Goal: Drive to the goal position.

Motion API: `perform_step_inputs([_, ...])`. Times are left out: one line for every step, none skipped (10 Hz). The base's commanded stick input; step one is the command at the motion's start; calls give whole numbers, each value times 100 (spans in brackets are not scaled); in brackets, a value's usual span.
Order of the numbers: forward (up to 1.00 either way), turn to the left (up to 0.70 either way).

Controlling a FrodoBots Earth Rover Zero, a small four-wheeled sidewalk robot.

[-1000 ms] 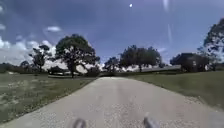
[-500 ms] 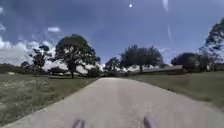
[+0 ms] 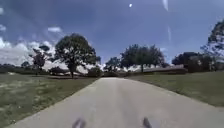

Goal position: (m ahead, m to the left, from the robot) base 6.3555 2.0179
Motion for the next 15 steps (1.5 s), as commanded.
perform_step_inputs([70,0])
perform_step_inputs([70,0])
perform_step_inputs([70,0])
perform_step_inputs([70,0])
perform_step_inputs([70,0])
perform_step_inputs([70,0])
perform_step_inputs([70,0])
perform_step_inputs([70,0])
perform_step_inputs([70,0])
perform_step_inputs([70,0])
perform_step_inputs([70,0])
perform_step_inputs([70,0])
perform_step_inputs([70,0])
perform_step_inputs([70,0])
perform_step_inputs([70,0])
